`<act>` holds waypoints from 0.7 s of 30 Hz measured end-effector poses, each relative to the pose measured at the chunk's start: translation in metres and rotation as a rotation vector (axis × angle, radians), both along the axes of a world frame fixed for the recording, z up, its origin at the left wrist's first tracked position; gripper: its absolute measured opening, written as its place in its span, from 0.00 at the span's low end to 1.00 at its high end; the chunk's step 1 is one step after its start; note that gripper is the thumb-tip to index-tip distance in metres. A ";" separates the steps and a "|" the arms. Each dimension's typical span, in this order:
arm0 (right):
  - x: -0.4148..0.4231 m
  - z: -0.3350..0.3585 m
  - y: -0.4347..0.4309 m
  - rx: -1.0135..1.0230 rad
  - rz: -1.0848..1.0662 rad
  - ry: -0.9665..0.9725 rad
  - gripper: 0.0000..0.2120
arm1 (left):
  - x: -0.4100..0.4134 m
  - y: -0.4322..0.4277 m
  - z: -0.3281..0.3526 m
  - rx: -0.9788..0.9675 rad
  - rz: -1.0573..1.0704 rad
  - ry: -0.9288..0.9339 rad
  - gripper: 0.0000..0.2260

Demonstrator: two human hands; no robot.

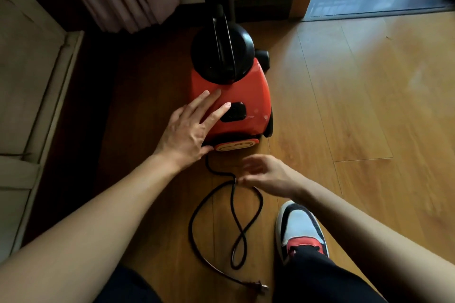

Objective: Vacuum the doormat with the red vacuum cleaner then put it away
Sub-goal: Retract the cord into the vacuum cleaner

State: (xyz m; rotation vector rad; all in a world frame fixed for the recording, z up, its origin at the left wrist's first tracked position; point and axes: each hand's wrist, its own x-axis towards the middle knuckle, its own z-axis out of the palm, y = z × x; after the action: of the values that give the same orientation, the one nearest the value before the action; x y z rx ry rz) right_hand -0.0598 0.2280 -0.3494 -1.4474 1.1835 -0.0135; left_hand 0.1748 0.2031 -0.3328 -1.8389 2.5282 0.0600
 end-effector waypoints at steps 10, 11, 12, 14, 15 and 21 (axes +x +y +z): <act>0.076 -0.038 0.004 0.072 -0.342 -0.176 0.20 | 0.002 -0.001 -0.005 -0.028 -0.010 0.053 0.52; 0.082 -0.042 0.004 0.110 -0.385 -0.208 0.18 | 0.001 -0.001 -0.005 -0.031 -0.010 0.055 0.52; 0.087 -0.046 0.003 0.148 -0.432 -0.238 0.16 | 0.000 -0.001 -0.005 -0.033 -0.010 0.056 0.52; 0.095 -0.056 0.002 0.193 -0.488 -0.272 0.12 | 0.000 0.000 -0.005 -0.037 -0.008 0.056 0.52; 0.097 -0.061 0.001 0.196 -0.482 -0.275 0.10 | 0.000 0.000 -0.005 -0.038 -0.008 0.057 0.52; 0.081 -0.072 -0.012 0.206 -0.378 -0.123 0.17 | 0.002 0.000 -0.008 -0.044 0.002 0.052 0.51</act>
State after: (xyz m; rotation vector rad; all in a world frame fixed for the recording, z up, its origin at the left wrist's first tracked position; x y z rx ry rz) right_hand 0.0216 0.2163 -0.4214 -1.0149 1.3004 -0.2319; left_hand 0.1767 0.2033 -0.3410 -1.8806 2.5824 0.0533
